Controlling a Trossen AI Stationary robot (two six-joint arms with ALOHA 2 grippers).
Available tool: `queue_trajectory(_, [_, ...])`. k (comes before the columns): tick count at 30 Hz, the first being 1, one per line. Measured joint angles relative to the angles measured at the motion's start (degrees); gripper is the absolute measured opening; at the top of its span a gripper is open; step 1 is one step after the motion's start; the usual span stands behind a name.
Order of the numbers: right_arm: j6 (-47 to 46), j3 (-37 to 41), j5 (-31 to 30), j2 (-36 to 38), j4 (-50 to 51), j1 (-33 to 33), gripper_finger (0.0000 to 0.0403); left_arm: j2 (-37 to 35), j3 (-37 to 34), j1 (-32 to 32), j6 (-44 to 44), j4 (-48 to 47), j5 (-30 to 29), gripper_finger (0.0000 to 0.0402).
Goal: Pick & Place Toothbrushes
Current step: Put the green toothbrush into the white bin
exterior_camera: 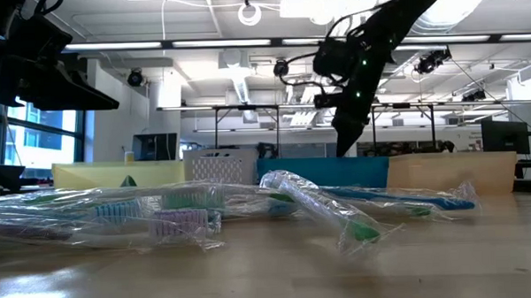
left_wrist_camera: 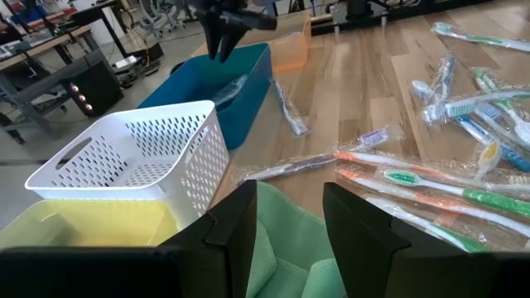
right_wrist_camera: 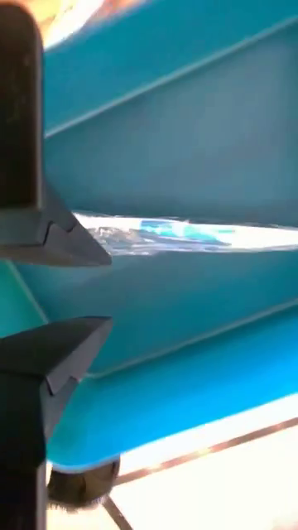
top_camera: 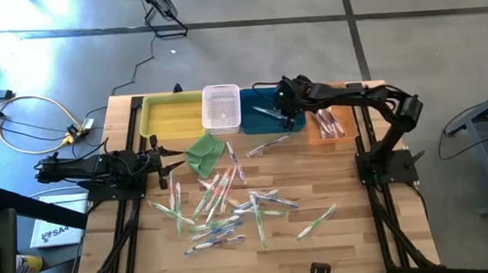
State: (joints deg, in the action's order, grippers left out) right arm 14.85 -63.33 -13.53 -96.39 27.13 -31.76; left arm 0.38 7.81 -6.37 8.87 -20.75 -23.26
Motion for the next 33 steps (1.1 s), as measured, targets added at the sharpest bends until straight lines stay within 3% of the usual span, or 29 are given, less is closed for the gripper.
queue_trajectory(6, [0.0,0.0,0.2,5.6,0.6,3.3,0.0009,0.0,0.0,0.0,-0.1,0.0,0.0,0.0136])
queue_trajectory(9, [-1.2,0.0,0.8,8.3,1.8,5.5,0.0004,0.0,0.0,0.0,-0.1,0.0,0.0,0.0136])
queue_trajectory(17, [-10.5,0.1,13.3,14.6,11.8,9.8,0.0002,0.0,0.0,0.0,-0.1,0.0,0.1,0.0136])
queue_trajectory(33, [-19.4,0.7,13.2,22.4,21.7,20.2,0.0003,0.0,0.0,0.0,-0.1,0.0,0.1,0.0136])
